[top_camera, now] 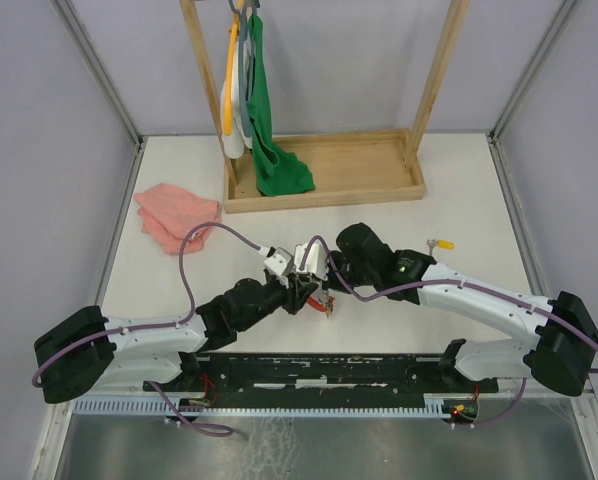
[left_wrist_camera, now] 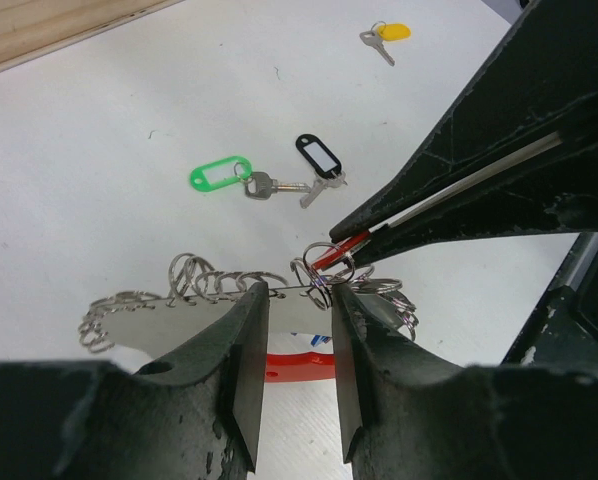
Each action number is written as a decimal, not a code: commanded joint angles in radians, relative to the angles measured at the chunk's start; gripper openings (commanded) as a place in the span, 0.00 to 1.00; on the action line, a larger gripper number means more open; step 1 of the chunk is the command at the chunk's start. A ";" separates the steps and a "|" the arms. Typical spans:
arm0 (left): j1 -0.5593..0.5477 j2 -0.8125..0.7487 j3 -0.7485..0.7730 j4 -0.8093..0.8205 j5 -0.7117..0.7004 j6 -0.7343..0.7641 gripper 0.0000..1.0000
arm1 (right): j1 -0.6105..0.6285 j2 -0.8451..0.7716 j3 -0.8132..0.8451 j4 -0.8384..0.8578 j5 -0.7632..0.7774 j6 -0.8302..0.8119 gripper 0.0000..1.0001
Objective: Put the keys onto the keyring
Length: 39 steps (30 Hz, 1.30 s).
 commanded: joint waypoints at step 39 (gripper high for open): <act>-0.007 0.144 -0.198 0.502 0.107 0.271 0.19 | -0.027 -0.003 -0.029 0.014 -0.038 -0.026 0.01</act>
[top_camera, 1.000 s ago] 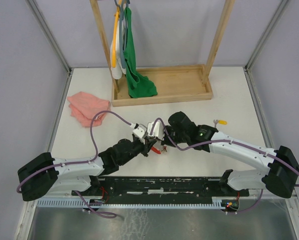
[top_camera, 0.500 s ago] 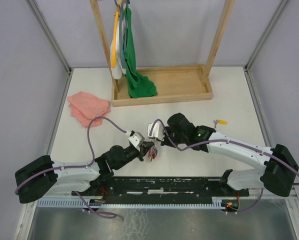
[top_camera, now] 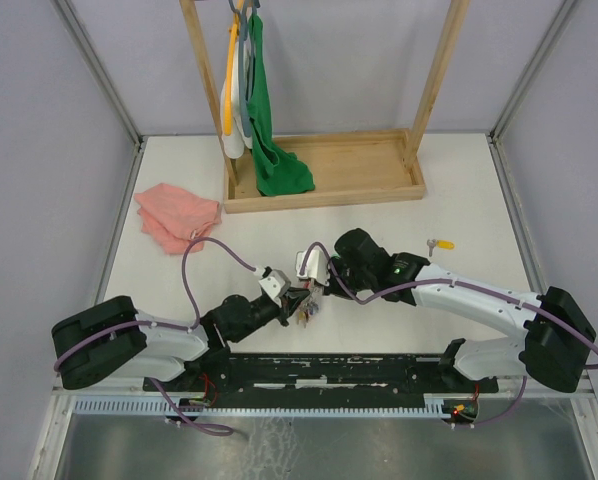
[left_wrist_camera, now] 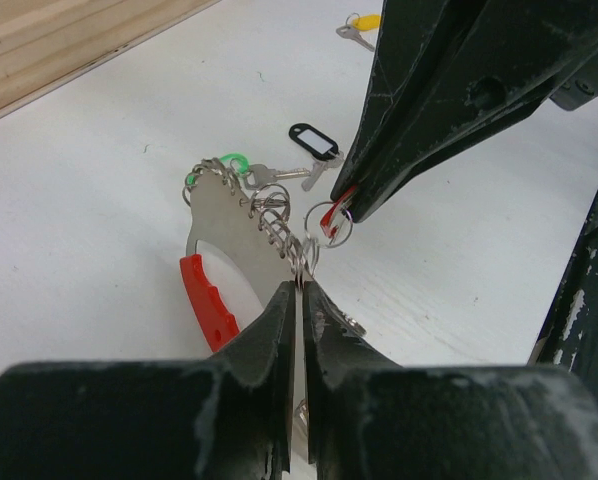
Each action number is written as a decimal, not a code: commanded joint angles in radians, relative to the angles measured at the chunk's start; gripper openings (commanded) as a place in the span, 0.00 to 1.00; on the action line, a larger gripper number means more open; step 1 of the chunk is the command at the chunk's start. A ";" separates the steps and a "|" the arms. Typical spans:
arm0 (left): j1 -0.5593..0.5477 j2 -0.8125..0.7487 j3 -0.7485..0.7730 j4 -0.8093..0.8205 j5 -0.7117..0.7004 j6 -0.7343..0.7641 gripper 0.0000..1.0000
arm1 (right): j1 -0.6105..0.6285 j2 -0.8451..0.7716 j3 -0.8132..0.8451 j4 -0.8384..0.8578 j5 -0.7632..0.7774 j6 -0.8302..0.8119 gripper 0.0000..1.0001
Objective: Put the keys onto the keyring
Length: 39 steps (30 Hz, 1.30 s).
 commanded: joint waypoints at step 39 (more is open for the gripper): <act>0.328 -0.014 0.208 -0.246 0.844 0.316 0.48 | 0.010 -0.039 0.027 -0.030 -0.079 -0.150 0.01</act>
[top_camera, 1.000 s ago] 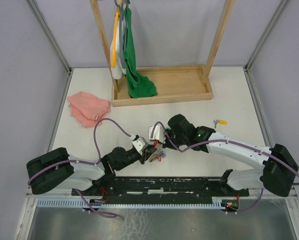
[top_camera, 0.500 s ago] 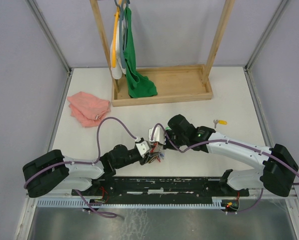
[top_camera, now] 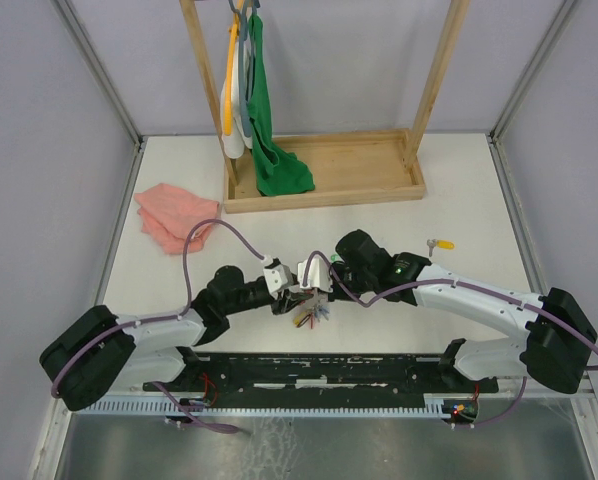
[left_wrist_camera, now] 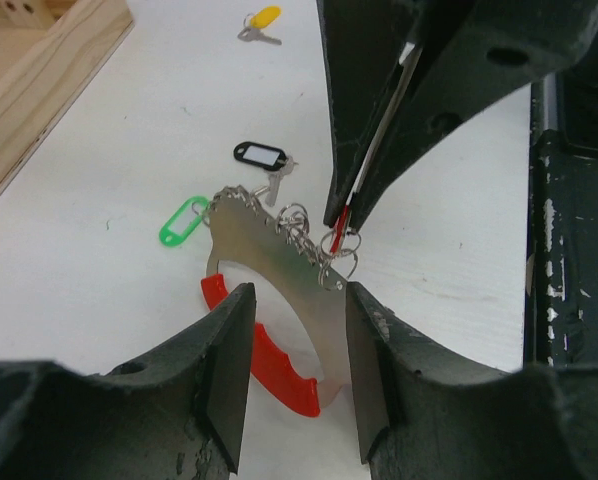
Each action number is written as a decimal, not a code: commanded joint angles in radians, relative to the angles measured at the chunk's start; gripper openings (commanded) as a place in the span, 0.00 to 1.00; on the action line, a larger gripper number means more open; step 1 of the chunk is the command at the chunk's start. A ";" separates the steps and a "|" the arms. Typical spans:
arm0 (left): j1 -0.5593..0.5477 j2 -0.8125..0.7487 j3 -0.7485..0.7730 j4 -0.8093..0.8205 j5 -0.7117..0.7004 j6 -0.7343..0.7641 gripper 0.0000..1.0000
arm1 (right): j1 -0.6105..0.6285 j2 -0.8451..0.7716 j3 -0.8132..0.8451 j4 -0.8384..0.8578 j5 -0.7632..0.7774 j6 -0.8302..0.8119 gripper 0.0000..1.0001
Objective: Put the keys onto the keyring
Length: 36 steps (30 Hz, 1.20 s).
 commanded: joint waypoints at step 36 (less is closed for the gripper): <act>0.137 0.327 0.119 0.285 0.434 -0.136 0.47 | 0.006 -0.085 -0.008 0.081 -0.015 -0.015 0.01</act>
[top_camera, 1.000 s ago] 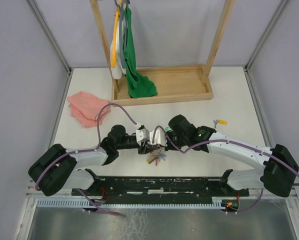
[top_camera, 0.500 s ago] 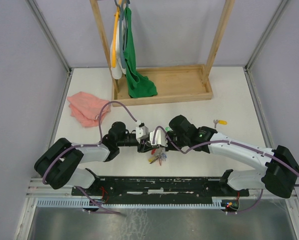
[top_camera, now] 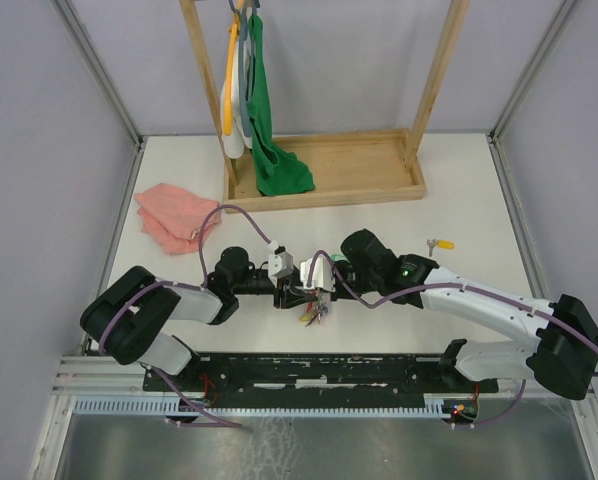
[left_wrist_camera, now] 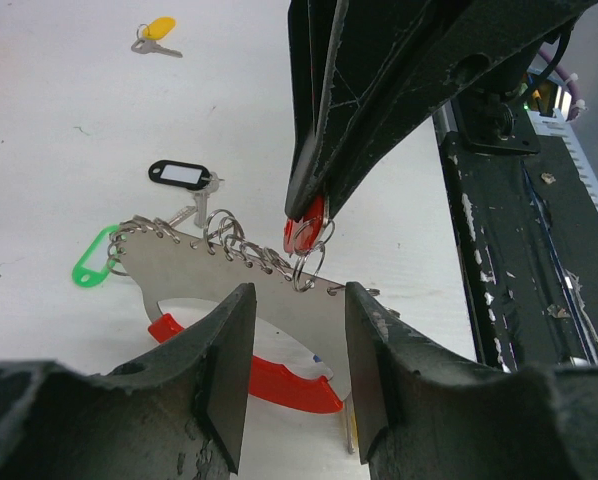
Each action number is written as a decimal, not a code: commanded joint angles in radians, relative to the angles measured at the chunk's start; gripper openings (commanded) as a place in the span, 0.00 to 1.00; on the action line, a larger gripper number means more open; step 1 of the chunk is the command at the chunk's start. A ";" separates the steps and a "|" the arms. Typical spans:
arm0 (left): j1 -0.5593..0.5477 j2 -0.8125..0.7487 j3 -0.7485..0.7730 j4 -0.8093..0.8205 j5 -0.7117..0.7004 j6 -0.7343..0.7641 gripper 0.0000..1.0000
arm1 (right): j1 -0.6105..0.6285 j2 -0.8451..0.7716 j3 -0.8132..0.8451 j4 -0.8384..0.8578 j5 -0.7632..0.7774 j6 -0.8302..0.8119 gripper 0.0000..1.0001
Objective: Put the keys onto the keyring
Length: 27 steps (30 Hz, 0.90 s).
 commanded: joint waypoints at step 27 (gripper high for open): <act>0.001 0.029 0.026 0.136 -0.018 -0.147 0.03 | 0.004 -0.054 0.001 -0.012 0.124 0.096 0.01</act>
